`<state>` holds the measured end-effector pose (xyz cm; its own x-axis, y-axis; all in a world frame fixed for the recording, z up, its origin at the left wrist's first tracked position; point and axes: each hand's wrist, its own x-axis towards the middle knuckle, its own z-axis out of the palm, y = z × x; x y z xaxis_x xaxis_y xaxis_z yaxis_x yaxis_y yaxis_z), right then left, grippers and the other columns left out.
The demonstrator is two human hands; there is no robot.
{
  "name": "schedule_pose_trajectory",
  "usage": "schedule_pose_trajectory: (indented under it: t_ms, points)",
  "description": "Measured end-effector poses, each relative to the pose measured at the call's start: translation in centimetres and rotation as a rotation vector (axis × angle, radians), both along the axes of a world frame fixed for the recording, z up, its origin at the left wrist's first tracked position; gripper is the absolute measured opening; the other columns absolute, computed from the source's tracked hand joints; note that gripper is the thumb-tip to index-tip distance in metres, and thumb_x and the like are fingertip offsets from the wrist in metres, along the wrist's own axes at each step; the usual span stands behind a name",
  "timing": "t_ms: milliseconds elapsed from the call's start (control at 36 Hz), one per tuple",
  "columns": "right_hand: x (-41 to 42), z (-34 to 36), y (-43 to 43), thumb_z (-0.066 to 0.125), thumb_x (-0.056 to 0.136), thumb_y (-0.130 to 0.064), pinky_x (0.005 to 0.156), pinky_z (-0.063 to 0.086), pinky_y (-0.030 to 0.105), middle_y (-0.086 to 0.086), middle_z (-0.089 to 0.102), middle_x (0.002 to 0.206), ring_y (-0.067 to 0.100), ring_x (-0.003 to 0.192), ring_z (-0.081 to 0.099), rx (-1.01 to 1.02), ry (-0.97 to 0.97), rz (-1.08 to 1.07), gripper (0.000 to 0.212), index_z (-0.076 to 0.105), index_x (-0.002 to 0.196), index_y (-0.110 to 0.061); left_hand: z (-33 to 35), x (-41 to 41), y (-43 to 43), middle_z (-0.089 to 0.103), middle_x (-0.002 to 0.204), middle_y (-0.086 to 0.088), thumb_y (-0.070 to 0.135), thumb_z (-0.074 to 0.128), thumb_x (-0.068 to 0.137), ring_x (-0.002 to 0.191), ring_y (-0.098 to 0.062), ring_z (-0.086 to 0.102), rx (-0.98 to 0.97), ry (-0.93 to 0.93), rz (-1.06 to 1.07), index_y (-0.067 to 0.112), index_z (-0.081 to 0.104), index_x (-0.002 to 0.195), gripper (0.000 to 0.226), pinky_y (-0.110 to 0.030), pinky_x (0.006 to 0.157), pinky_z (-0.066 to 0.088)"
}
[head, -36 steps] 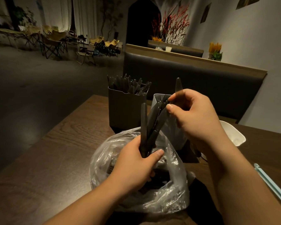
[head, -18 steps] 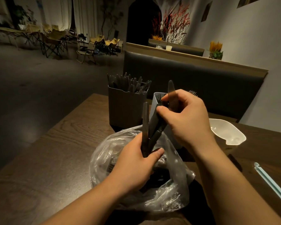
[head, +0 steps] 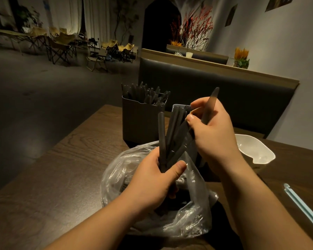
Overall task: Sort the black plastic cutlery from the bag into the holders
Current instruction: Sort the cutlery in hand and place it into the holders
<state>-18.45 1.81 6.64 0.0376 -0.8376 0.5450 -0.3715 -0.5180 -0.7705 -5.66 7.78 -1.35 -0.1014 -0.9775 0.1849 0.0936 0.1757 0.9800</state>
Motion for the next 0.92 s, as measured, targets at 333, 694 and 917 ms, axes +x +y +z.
schedule_pose_trajectory:
  t_ms: [333, 694, 917]
  points:
    - [-1.3, 1.1, -0.1, 0.055, 0.101, -0.011, 0.062, 0.051, 0.014, 0.001, 0.060, 0.104, 0.010, 0.093, 0.065, 0.150, -0.231, 0.039, 0.029, 0.048, 0.121, -0.031, 0.3, -0.2, 0.2, 0.059, 0.068, 0.005, 0.043, 0.061, 0.086, 0.059, -0.021, 0.054, 0.053, 0.175, -0.075, 0.025, 0.062, 0.102, 0.024, -0.034, 0.053, 0.049]
    - [-1.1, 2.1, 0.4, 0.067, 0.089, -0.035, 0.052, 0.050, 0.017, 0.004, 0.060, 0.102, 0.005, 0.066, 0.062, 0.359, -0.394, 0.149, 0.048, 0.044, 0.130, -0.026, 1.2, 0.1, 0.7, 0.061, 0.066, 0.003, 0.030, 0.059, 0.089, 0.057, -0.017, 0.055, 0.113, 0.254, -0.054, 0.016, 0.060, 0.109, 0.025, -0.030, 0.050, 0.048]
    - [-1.2, 2.3, 0.4, 0.042, 0.106, -0.019, 0.052, 0.047, 0.024, 0.003, 0.051, 0.080, 0.013, 0.063, 0.051, 0.521, -0.671, 0.216, 0.018, 0.059, 0.109, -0.020, 1.1, 0.2, 0.5, 0.064, 0.068, 0.002, 0.018, 0.060, 0.095, 0.060, -0.018, 0.058, 0.089, 0.307, 0.075, 0.017, 0.062, 0.111, 0.016, -0.032, 0.055, 0.052]
